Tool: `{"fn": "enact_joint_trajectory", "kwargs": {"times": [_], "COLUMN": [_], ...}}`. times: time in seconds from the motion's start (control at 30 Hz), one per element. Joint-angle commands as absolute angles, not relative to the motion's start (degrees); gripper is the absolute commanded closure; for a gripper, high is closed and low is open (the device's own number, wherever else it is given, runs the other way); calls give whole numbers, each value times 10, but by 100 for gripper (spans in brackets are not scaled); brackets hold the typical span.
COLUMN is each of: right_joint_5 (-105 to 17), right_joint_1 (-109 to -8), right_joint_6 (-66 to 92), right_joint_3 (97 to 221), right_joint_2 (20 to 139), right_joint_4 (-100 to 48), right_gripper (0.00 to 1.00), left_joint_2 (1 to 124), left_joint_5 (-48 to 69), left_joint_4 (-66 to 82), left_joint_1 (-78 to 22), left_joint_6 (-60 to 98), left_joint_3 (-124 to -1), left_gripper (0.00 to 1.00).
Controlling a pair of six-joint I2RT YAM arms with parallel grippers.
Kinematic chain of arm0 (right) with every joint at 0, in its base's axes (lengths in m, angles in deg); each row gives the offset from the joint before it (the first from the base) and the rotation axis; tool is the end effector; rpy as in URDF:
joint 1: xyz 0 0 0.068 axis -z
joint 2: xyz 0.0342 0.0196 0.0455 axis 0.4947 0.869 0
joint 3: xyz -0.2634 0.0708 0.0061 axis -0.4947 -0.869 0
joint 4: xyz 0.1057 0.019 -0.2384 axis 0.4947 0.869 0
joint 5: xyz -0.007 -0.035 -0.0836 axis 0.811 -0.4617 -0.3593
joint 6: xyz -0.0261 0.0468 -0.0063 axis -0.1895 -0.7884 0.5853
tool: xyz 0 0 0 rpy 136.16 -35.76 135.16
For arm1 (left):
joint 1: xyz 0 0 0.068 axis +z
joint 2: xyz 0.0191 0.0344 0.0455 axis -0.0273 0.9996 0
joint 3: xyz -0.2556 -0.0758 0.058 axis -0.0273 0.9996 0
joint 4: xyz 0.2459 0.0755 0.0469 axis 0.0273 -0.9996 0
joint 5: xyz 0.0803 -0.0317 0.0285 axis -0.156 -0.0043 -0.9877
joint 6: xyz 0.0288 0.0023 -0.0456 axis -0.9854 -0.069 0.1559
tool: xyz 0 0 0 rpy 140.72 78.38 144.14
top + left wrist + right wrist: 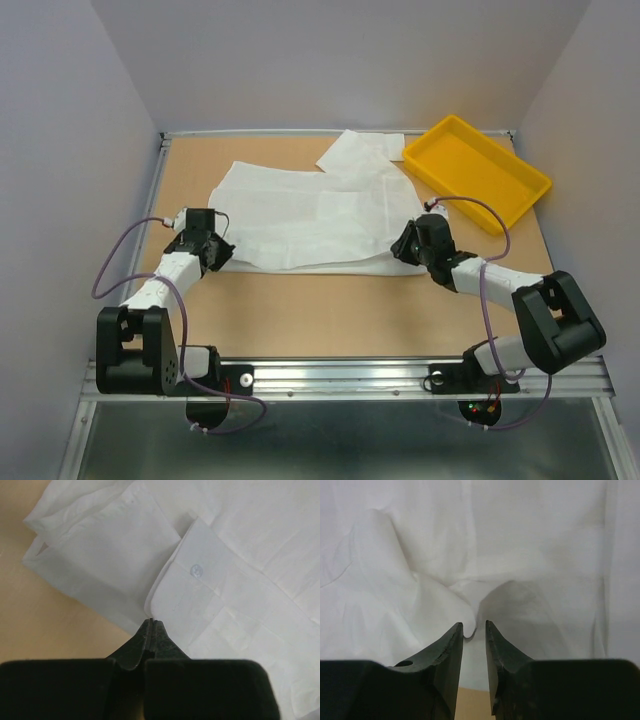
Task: Fold and stack the long sleeve shirts
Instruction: Fold the shirt
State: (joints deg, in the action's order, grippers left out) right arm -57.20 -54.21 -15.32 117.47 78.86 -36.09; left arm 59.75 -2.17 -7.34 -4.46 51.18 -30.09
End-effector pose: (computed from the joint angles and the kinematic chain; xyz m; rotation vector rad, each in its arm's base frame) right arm 0.2529 0.1115 0.1739 0.2659 2.2246 0.4610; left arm 0.2549 -0.0101 0.2046 -0.8780 2.2234 -0.2980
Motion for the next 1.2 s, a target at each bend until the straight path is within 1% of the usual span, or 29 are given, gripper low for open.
{"fn": "enact_joint_trajectory", "kwargs": {"times": [0.0, 0.23, 0.4, 0.47, 0.57, 0.73, 0.8, 0.87, 0.97, 1.17], "right_joint_5": [-602, -585, -542, -538, -541, -541, -537, -532, -527, -517], "right_joint_1": [-521, -507, -507, -507, -507, -504, -500, -492, -481, -457], "right_joint_6": [-196, -227, -250, -255, -254, -261, -262, -261, -255, -247], "right_joint_3": [1138, 1127, 1155, 1166, 1189, 1218, 1227, 1238, 1252, 1276], "right_joint_2": [779, 770, 769, 768, 779, 815, 828, 830, 831, 839], "right_joint_4": [-394, -383, -385, -384, -384, -385, -384, -385, -385, -385], "right_gripper": [70, 70, 66, 64, 64, 65, 69, 71, 71, 71], "left_joint_2": [579, 580, 568, 563, 560, 559, 559, 562, 572, 603], "left_joint_5": [-24, -10, 1, 9, 18, 21, 43, 53, 71, 111], "left_joint_4": [-29, -12, -9, -7, -7, -9, -8, -2, 15, 70], "left_joint_1": [-46, -46, -46, -46, -46, -46, -46, -46, -47, -56], "left_joint_6": [542, 542, 536, 534, 527, 518, 514, 509, 502, 519], "left_joint_3": [-273, -259, -266, -271, -280, -323, -353, -377, -443, -524], "left_gripper": [100, 100, 100, 99, 99, 100, 100, 100, 100, 100]}}
